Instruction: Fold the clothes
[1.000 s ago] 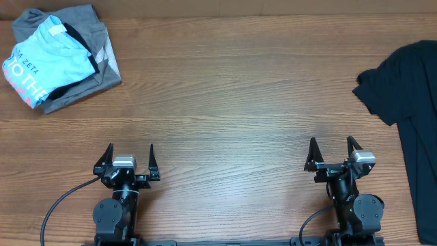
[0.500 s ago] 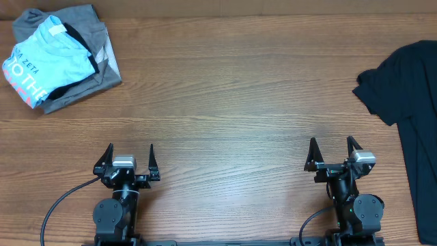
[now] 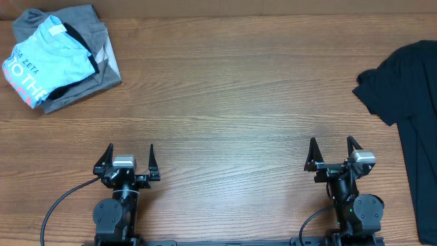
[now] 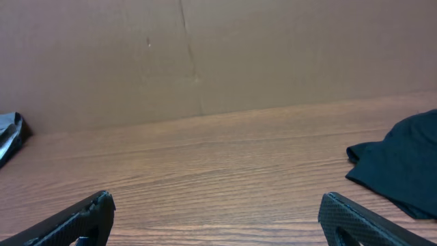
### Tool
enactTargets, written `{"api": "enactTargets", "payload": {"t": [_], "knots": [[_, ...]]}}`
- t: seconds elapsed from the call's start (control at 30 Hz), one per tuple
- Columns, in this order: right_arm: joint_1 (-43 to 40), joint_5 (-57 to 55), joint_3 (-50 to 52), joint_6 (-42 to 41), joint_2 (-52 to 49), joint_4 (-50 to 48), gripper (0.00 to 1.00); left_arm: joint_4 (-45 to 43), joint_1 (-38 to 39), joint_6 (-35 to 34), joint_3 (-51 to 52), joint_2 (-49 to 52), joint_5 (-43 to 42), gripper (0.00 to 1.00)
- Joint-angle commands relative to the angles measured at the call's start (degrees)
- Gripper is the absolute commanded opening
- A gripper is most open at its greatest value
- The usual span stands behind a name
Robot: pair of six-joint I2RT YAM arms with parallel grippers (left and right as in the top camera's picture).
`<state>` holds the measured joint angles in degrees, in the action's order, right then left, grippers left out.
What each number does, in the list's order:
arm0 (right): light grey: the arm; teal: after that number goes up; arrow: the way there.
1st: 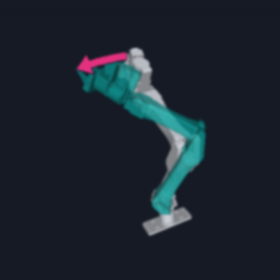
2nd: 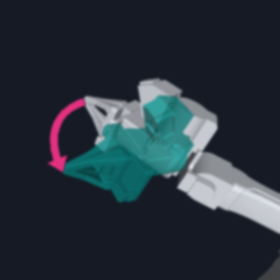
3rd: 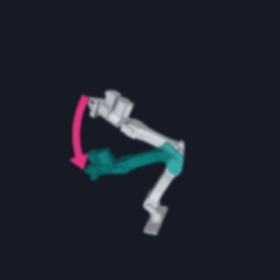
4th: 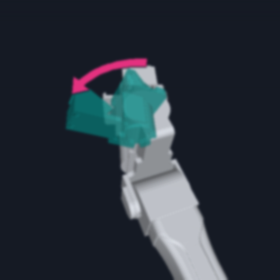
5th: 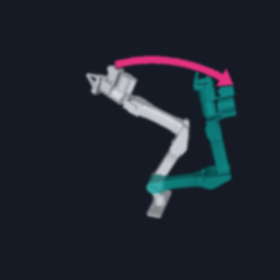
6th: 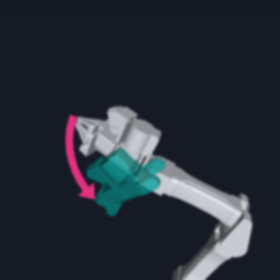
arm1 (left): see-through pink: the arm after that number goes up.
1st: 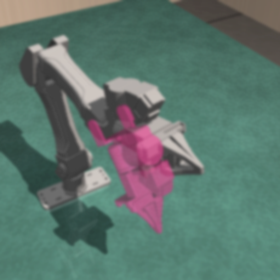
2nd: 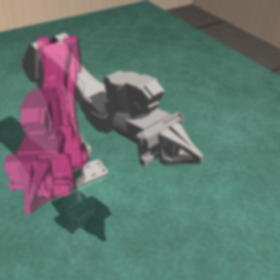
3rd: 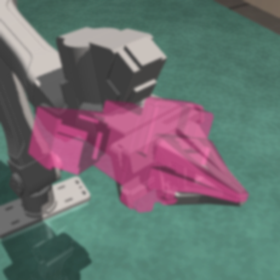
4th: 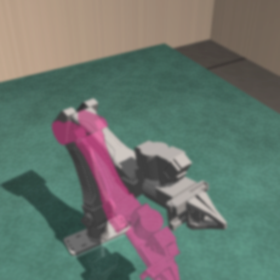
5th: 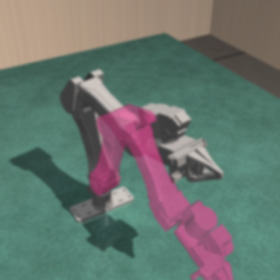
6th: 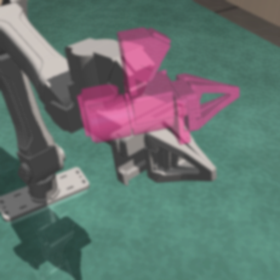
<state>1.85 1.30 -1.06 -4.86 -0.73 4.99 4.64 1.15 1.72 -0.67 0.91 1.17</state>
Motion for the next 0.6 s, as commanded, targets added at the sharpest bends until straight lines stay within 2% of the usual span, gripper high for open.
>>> {"api": "enactTargets", "payload": {"t": [0.0,0.07,0.13,0.23,0.3,0.57], "knots": [[-0.4,1.0,0.6,0.2,0.4,-2.3,1.00,-0.4,0.3,1.1,0.4,-0.2,0.7,1.00],[-0.3,5.7,0.6,0.2,0.4,-4.2,1.00,-0.4,0.3,1.1,0.4,-0.2,0.7,1.00],[-0.3,15.5,0.6,-1.0,0.4,-5.3,1.00,-0.4,0.3,1.1,0.4,-0.2,0.7,1.00],[-0.3,35.7,0.6,-9.3,0.4,-5.0,1.00,-0.4,0.3,1.1,0.4,-0.2,0.7,1.00],[-0.3,43.9,0.6,-13.9,0.4,-6.2,1.00,-0.4,0.3,1.1,0.4,-0.2,0.7,1.00],[-0.3,46.4,0.6,-24.5,0.4,-11.4,1.00,-0.4,0.3,1.1,0.4,-0.2,0.7,1.00]]}}
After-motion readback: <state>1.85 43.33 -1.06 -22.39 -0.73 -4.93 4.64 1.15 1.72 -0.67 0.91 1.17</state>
